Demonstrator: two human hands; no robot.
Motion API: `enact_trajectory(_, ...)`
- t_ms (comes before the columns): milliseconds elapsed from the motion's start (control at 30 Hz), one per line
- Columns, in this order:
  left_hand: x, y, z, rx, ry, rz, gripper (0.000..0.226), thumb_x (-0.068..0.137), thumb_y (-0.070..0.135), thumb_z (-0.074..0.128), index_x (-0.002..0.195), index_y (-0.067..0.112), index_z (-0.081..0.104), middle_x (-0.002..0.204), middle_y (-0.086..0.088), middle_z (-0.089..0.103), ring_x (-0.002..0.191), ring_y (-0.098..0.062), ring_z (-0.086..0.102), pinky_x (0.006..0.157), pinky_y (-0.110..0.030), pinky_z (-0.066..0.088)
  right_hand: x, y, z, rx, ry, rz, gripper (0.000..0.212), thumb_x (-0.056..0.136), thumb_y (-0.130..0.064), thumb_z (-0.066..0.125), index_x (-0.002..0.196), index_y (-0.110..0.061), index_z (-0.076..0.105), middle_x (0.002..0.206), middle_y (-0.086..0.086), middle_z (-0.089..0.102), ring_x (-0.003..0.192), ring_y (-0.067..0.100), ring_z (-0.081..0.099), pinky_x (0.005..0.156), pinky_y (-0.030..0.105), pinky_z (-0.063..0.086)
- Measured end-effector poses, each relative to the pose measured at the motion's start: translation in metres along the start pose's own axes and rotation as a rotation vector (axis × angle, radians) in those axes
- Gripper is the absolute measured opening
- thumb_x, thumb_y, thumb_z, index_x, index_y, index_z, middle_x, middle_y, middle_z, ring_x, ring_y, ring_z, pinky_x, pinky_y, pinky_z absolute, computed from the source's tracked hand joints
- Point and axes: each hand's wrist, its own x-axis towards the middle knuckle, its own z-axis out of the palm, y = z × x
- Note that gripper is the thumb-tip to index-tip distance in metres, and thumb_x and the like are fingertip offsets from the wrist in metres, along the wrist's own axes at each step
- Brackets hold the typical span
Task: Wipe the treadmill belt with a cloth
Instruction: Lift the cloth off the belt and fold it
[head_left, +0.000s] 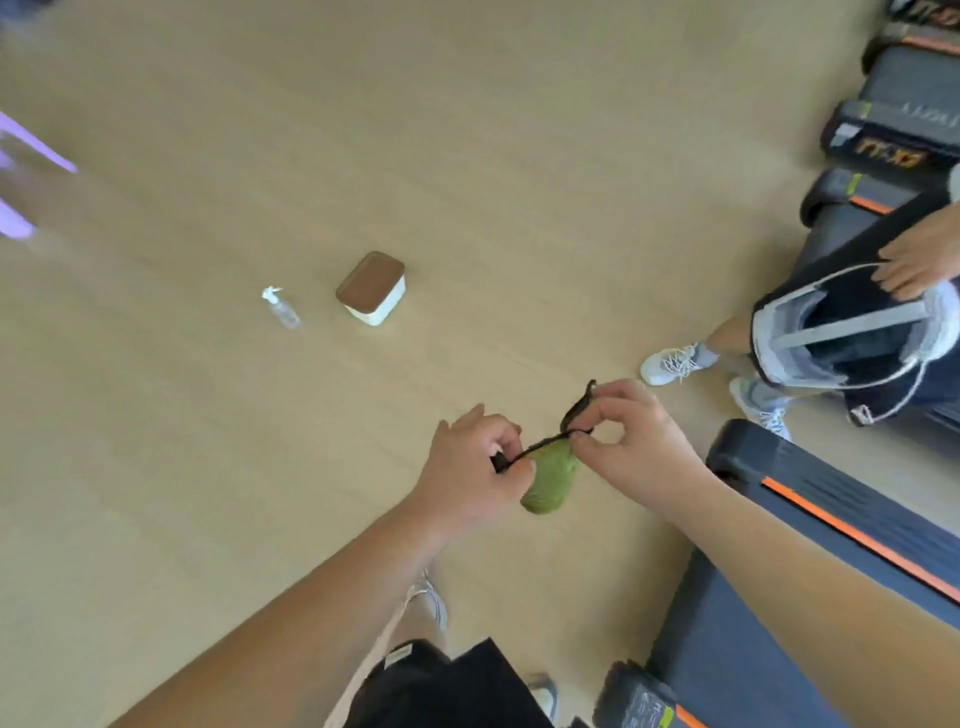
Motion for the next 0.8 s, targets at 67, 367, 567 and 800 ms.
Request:
enact_trajectory(67, 0.013, -0.017, -0.044, -0.004, 0.063, -0.025, 0.019, 0.083, 0.025, 0.07, 0.073, 0.028, 0.054, 0.095, 0.013, 0.071, 0.103, -0.009, 0.065, 0.118, -0.033, 0.024, 0.031, -0.037, 0.021, -0.044, -0.061, -0.086, 0.013, 0.082, -0.017, 0.076, 0.076, -0.028, 0.071, 0.117, -0.016, 0.057, 0.108, 0.001, 0.054, 0.082, -0.004, 0.028)
enact_trajectory(367, 0.119, -0.059, -0.22, -0.12, 0.155, -0.036, 0.011, 0.092, 0.02, 0.068, 0.092, 0.031, 0.064, 0.081, 0.012, 0.069, 0.071, -0.007, 0.064, 0.065, -0.021, 0.05, 0.186, -0.168, 0.077, -0.075, -0.109, -0.318, 0.013, 0.09, -0.016, 0.068, 0.081, -0.02, 0.06, 0.113, -0.007, 0.065, 0.112, -0.009, 0.051, 0.084, -0.002, 0.029)
enact_trajectory(567, 0.226, -0.07, -0.295, 0.077, 0.265, 0.014, 0.018, 0.094, 0.012, 0.059, 0.096, 0.027, 0.068, 0.088, 0.018, 0.067, 0.084, 0.001, 0.061, 0.067, -0.01, 0.042, 0.301, -0.216, 0.07, -0.127, -0.164, -0.211, 0.018, 0.097, -0.039, 0.063, 0.084, -0.032, 0.053, 0.06, -0.011, 0.059, 0.053, 0.01, 0.049, 0.056, 0.034, 0.044)
enact_trajectory(800, 0.374, -0.099, -0.356, -0.017, 0.475, -0.148, 0.013, 0.098, 0.03, 0.063, 0.087, 0.033, 0.067, 0.064, 0.021, 0.059, 0.06, 0.005, 0.055, 0.052, -0.011, 0.035, 0.491, -0.239, 0.074, -0.05, -0.415, -0.061, 0.015, 0.084, -0.036, 0.082, 0.08, -0.023, 0.074, 0.069, -0.005, 0.065, 0.061, 0.006, 0.055, 0.05, 0.015, 0.039)
